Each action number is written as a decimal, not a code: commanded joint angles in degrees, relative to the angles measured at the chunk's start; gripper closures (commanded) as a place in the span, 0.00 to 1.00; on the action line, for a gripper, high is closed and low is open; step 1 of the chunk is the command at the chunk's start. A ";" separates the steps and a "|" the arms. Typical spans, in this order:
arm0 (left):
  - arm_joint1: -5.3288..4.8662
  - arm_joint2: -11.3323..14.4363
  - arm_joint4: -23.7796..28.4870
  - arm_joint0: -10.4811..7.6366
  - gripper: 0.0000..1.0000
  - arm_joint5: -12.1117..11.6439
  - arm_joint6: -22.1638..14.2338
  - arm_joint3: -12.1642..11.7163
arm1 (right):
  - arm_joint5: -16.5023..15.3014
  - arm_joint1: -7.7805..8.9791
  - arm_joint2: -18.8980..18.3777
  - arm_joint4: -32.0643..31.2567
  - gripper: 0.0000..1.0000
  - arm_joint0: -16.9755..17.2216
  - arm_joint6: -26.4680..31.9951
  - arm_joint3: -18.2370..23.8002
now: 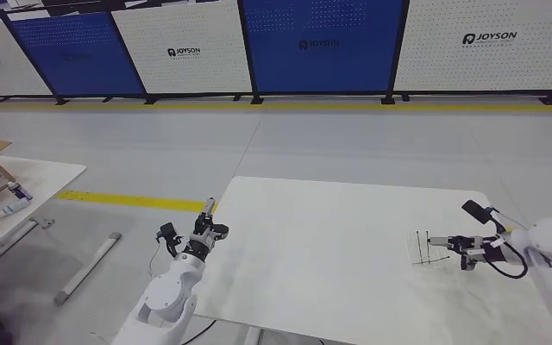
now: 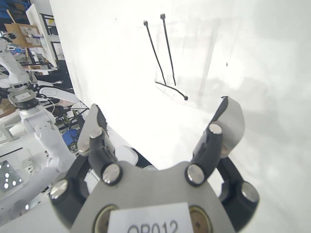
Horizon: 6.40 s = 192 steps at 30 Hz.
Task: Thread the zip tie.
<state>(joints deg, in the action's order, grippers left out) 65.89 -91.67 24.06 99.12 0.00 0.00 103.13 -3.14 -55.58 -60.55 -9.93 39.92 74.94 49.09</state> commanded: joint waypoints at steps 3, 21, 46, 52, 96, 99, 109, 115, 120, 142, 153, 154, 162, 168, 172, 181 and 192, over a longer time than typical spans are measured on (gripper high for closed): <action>0.00 0.00 0.00 0.00 0.00 0.00 0.00 0.00 | 0.51 -0.09 0.21 -0.12 0.00 -0.02 -0.64 -0.01; 0.00 0.00 0.00 0.00 0.00 0.00 0.00 0.00 | -0.12 1.32 -2.13 -0.68 0.53 2.25 0.03 1.57; 0.00 0.00 0.00 0.00 0.00 0.00 0.00 0.00 | 5.09 -0.23 2.54 -3.38 0.73 -2.58 1.07 -4.57; 0.00 0.00 0.00 0.00 0.00 0.00 0.00 0.00 | 4.82 -0.88 3.71 -3.43 0.77 -3.97 0.89 -6.75; 0.00 0.00 0.00 0.00 0.00 0.00 0.00 0.00 | -2.08 -1.86 4.11 -1.25 1.00 -7.64 1.04 -13.57; 0.00 0.00 0.00 0.00 0.00 0.00 0.00 0.00 | -2.93 -0.81 2.11 -0.16 1.00 -6.49 1.38 -12.47; 0.00 0.00 0.00 0.00 0.00 0.00 0.00 0.00 | -9.88 2.90 -7.39 11.16 1.00 1.34 4.70 -7.46; 0.00 0.00 0.00 0.00 0.00 0.00 0.00 0.00 | -9.88 2.90 -7.39 11.16 1.00 1.34 4.70 -7.46; 0.00 0.00 0.00 0.00 0.00 0.00 0.00 0.00 | -9.88 2.90 -7.39 11.16 1.00 1.34 4.70 -7.46; 0.00 0.00 0.00 0.00 0.00 0.00 0.00 0.00 | -16.34 4.81 -13.14 17.40 1.00 17.17 0.47 21.19; 0.00 0.00 0.00 0.00 0.00 0.00 0.00 0.00 | -16.34 4.81 -13.14 17.40 1.00 17.17 0.47 21.19; 0.00 0.00 0.00 0.00 0.00 0.00 0.00 0.00 | -16.34 4.81 -13.14 17.40 1.00 17.17 0.47 21.19; 0.00 0.00 0.00 0.00 0.00 0.00 0.00 0.00 | -16.34 4.68 -12.88 17.22 1.00 18.29 -2.52 23.14; 0.00 0.00 0.00 0.00 0.00 0.00 0.00 0.00 | -16.34 4.67 -16.12 20.88 1.00 25.42 -8.36 34.71; 0.00 0.00 0.00 0.00 0.00 0.00 0.00 0.00 | -16.34 4.18 -17.53 18.90 1.00 29.69 -12.47 41.47; 0.00 0.00 0.00 0.00 0.00 0.00 0.00 0.00 | -16.34 3.06 -16.04 14.33 1.00 30.38 -17.72 41.69; 0.00 0.00 0.00 0.00 0.00 0.00 0.00 0.00 | -16.34 3.06 -16.04 14.33 1.00 30.38 -17.72 41.69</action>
<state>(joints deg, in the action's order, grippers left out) 65.89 -91.67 24.06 99.12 0.00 0.00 103.13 -19.48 -52.52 -76.59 4.40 70.30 57.23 90.78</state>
